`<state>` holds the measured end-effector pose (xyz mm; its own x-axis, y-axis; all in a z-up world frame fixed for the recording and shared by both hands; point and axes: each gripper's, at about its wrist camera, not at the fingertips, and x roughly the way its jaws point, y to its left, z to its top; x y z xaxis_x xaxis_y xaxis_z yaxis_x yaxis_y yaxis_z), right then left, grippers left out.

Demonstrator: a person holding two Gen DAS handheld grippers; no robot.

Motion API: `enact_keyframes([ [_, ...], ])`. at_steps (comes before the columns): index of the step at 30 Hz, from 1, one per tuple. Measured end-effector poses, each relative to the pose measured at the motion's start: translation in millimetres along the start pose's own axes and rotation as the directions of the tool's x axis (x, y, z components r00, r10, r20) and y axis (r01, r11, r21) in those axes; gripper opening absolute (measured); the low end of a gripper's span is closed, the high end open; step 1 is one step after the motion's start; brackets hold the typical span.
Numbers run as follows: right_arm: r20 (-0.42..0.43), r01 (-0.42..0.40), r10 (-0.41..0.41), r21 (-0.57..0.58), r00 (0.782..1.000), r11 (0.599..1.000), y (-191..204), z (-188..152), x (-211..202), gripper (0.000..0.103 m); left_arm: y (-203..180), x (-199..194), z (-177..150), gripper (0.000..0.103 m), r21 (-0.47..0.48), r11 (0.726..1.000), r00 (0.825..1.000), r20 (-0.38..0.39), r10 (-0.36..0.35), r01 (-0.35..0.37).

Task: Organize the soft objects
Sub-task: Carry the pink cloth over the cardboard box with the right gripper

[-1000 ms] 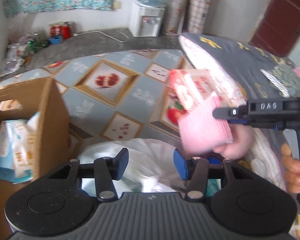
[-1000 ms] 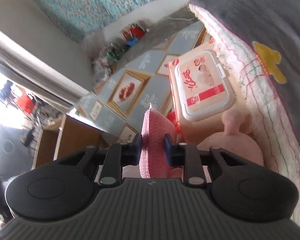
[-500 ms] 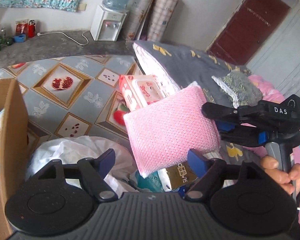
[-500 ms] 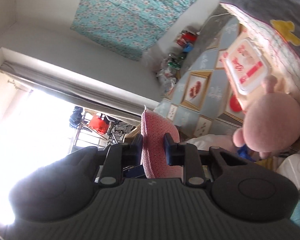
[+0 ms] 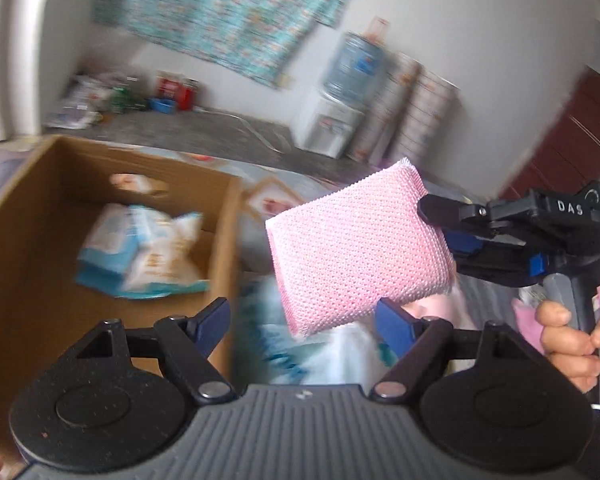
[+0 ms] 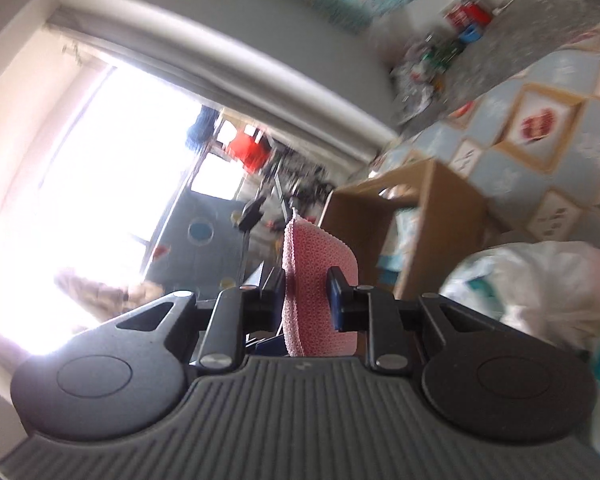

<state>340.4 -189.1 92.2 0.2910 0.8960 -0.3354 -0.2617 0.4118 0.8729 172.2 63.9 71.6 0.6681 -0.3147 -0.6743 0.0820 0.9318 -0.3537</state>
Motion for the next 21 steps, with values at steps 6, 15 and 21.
enact_keyframes([
  [6, -0.212, 0.038, -0.048, -0.05, 0.976, 0.998, 28, 18, 126, 0.021, 62, -47, -25, 0.081, -0.142, 0.973, 0.974, 0.113, 0.197, -0.181],
  [15, -0.435, 0.116, -0.174, -0.157, 0.883, 0.981, 24, 54, 301, 0.021, 122, -88, -49, 0.081, -0.255, 0.904, 0.894, 0.208, 0.397, -0.342],
  [21, -0.413, 0.236, -0.317, -0.236, 0.854, 0.943, -14, 92, 382, 0.023, 149, -94, -65, 0.081, -0.315, 0.88, 0.884, 0.19, 0.427, -0.357],
])
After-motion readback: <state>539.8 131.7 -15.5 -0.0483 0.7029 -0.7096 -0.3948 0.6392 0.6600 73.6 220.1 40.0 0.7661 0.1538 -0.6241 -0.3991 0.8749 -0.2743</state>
